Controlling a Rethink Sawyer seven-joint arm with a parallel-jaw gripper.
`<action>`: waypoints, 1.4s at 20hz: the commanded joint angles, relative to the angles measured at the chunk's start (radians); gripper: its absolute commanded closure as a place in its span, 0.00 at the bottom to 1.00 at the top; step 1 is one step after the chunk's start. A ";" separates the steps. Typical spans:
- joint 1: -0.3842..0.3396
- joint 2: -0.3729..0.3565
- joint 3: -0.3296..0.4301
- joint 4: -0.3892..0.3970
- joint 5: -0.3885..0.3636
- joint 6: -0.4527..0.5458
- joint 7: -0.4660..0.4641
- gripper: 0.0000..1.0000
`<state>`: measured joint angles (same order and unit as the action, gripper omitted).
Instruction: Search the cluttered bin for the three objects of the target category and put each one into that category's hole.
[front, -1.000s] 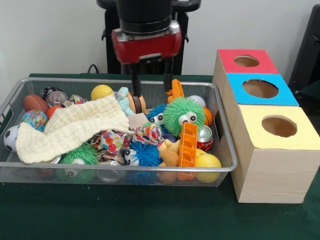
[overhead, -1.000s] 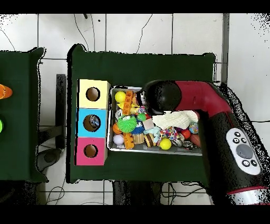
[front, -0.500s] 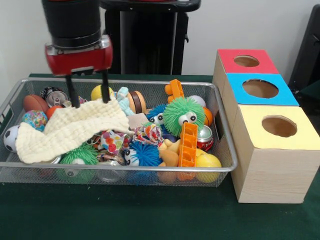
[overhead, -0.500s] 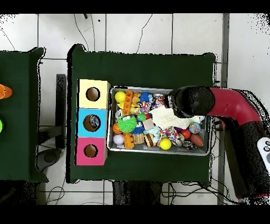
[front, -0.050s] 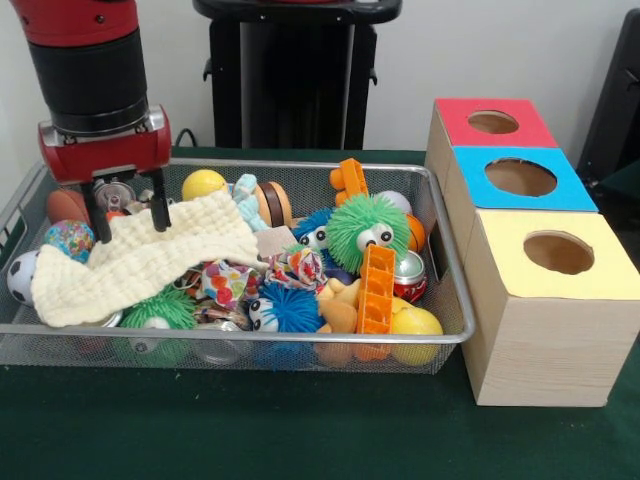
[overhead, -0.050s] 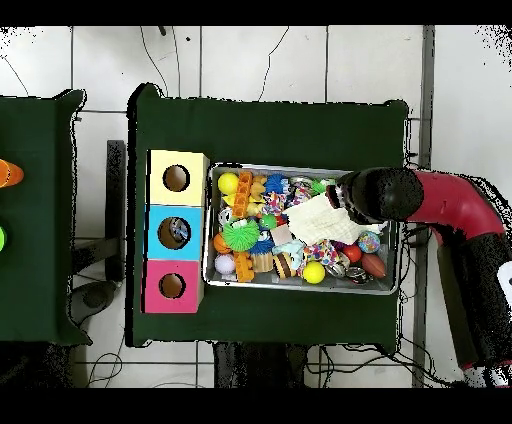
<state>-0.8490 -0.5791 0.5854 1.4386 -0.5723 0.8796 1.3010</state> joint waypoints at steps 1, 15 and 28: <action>0.019 0.018 0.030 0.020 -0.063 0.101 -0.272 0.00; 0.048 0.012 -0.011 0.016 -0.071 0.216 -0.247 0.00; 0.058 0.036 -0.044 0.029 -0.159 0.165 -0.210 0.00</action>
<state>-0.8090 -0.5815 0.5803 1.4390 -0.6379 0.9888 1.3010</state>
